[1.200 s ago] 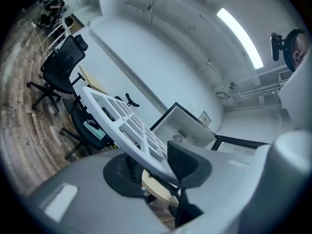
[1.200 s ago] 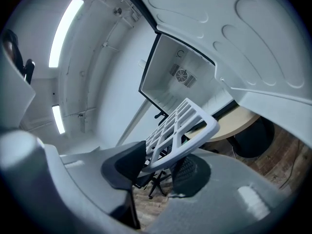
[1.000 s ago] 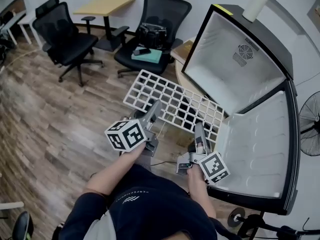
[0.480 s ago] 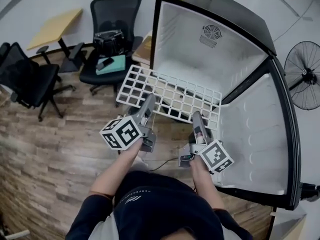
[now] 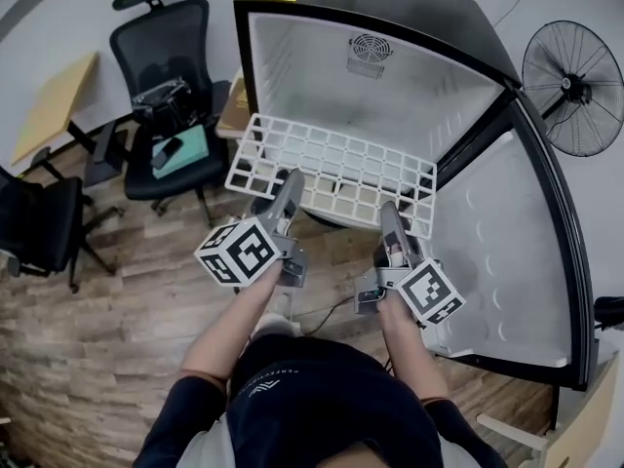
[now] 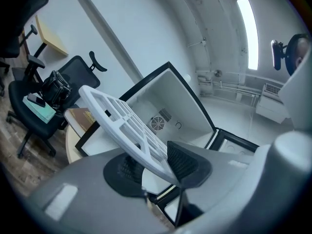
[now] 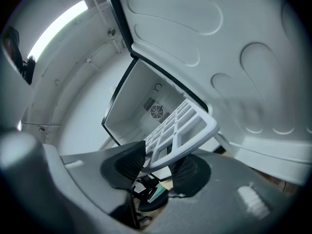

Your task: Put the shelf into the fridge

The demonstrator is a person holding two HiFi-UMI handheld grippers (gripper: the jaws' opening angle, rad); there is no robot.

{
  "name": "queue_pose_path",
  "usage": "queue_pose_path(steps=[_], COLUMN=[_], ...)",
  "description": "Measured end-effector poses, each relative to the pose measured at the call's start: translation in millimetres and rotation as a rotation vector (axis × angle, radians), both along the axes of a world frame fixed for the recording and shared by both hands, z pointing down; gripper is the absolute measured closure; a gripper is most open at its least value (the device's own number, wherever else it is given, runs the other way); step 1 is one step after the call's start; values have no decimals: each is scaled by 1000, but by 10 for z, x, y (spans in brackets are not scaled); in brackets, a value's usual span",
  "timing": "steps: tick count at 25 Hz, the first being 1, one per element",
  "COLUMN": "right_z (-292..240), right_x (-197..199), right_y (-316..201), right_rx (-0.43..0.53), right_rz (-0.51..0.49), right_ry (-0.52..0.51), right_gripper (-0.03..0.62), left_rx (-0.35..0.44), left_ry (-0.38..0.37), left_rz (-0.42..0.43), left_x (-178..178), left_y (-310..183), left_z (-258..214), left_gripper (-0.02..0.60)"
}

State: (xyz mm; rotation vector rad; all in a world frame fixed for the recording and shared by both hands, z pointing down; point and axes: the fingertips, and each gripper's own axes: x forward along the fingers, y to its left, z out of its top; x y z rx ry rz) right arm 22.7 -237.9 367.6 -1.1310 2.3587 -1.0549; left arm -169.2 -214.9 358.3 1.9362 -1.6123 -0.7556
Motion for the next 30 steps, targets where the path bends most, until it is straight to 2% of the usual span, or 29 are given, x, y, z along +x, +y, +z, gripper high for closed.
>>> queue_pose_path(steps=[11, 30], right_z=[-38, 62], right_x=[16, -38], right_y=[-148, -353], right_rx=[3, -26], right_rz=[110, 128], right_ry=[16, 16], right_gripper=[454, 452], left_rx=[-14, -42], left_ry=[25, 42], left_rz=[119, 146], left_x=[13, -20], left_y=[-311, -495], left_z=[22, 172], left_gripper=[443, 442])
